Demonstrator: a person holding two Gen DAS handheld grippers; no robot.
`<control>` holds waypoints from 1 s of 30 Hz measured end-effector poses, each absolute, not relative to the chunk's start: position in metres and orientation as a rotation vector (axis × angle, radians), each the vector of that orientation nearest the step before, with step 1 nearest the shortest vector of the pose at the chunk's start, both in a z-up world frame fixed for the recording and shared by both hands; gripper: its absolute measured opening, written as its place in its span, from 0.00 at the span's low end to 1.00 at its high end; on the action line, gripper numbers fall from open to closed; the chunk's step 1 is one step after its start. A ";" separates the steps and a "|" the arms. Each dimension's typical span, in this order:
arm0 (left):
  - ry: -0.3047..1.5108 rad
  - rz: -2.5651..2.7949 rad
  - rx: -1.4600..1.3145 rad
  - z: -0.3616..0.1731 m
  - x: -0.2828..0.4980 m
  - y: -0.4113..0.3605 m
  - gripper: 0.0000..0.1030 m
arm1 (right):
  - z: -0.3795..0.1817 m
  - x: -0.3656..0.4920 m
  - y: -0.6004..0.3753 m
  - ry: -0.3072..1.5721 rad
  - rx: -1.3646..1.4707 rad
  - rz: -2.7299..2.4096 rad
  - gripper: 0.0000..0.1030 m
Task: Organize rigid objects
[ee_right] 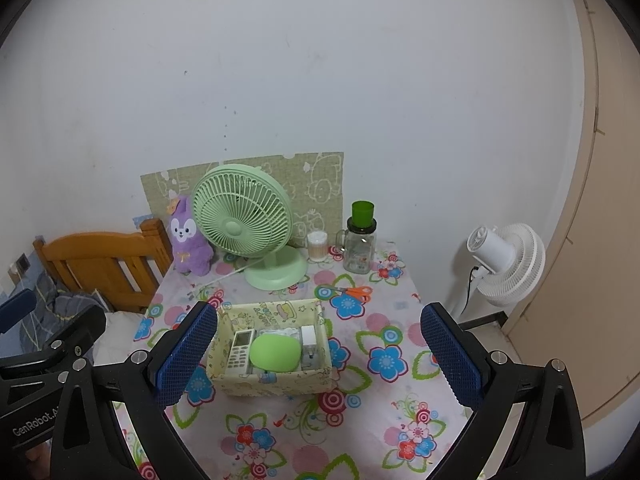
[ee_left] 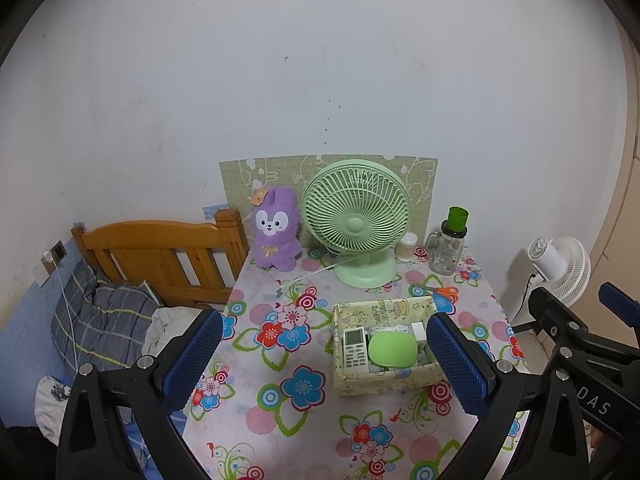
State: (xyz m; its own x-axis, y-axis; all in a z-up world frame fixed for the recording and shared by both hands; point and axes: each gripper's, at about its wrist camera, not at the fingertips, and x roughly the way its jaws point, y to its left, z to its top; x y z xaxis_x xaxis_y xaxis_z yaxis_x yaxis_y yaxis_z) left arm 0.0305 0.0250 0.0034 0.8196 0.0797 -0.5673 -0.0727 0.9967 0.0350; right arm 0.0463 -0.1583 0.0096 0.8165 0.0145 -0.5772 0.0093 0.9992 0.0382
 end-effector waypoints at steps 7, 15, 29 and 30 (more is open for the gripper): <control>0.604 0.081 0.014 0.003 0.031 0.024 1.00 | 0.009 0.048 -0.157 0.616 0.039 0.002 1.00; 0.606 0.079 0.015 0.003 0.032 0.024 1.00 | 0.007 0.049 -0.155 0.619 0.038 0.000 1.00; 0.628 0.061 0.007 -0.007 0.039 0.034 1.00 | 0.001 0.052 -0.147 0.636 0.027 -0.012 1.00; 0.631 0.059 0.006 -0.008 0.040 0.035 1.00 | 0.000 0.053 -0.145 0.639 0.026 -0.014 1.00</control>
State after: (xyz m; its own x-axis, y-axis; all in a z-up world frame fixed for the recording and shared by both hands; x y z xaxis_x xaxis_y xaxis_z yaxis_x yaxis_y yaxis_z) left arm 0.0402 0.0353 -0.0076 0.8060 0.0572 -0.5891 -0.0534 0.9983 0.0239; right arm 0.0532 -0.1452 0.0003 0.8024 -0.0052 -0.5968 0.0210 0.9996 0.0196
